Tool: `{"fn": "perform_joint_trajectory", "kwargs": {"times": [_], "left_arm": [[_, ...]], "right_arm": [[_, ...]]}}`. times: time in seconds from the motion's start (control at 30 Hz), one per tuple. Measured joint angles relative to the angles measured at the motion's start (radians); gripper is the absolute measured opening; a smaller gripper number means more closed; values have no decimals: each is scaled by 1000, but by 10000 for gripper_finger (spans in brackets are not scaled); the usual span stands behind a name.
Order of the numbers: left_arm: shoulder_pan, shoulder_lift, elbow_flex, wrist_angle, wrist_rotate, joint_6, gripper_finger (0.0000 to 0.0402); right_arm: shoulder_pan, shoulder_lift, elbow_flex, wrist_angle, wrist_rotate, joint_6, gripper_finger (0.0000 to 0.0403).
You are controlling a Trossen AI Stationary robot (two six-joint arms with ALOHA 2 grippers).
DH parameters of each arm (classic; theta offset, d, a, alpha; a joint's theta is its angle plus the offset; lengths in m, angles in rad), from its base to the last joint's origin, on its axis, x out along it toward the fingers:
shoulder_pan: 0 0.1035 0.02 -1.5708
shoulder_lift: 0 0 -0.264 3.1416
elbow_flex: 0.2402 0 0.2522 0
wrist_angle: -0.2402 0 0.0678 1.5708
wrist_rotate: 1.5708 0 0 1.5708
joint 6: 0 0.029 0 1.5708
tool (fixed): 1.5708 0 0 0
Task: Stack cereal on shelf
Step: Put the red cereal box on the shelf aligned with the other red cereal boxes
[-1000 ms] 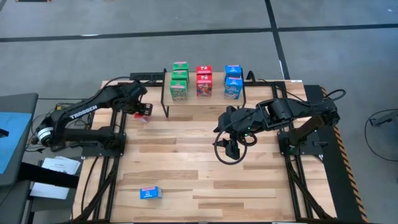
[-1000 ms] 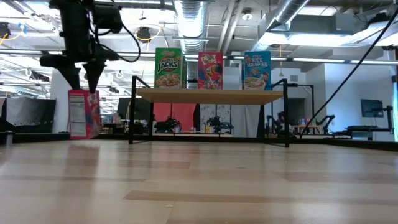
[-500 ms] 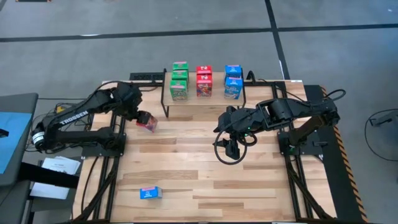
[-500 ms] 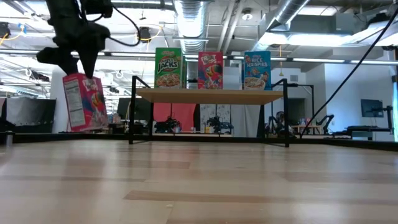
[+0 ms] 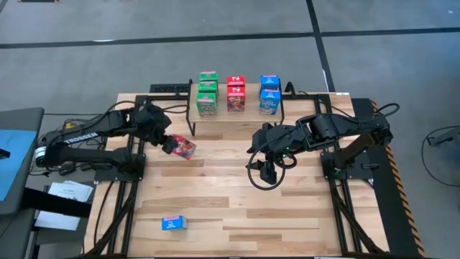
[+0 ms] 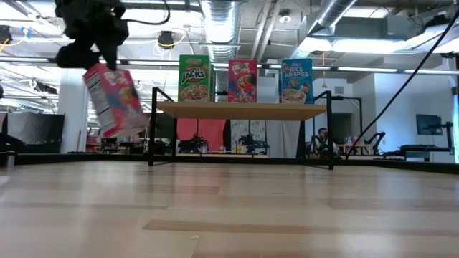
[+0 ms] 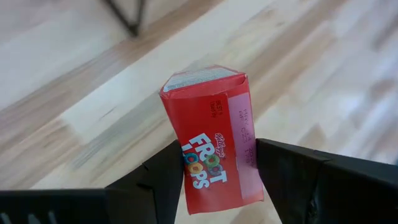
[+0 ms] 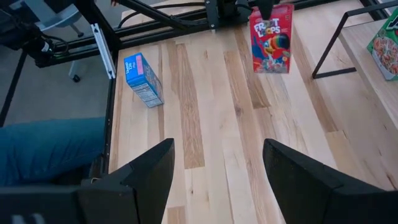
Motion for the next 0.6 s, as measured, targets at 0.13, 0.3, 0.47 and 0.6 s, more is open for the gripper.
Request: {"fn": "perform_joint_trajectory", "kwargs": {"times": [0.13, 0.3, 0.47, 0.6], "left_arm": [[-36, 0, 0, 111, 35, 1, 180], [-64, 0, 0, 224, 48, 6, 180], [-88, 0, 0, 304, 49, 31, 180], [-109, 0, 0, 338, 50, 53, 180]], "right_arm": [[0, 0, 0, 0, 0, 0, 270], [0, 0, 0, 0, 0, 0, 270], [0, 0, 0, 0, 0, 18, 270], [-1, 0, 0, 0, 0, 18, 270]]}}
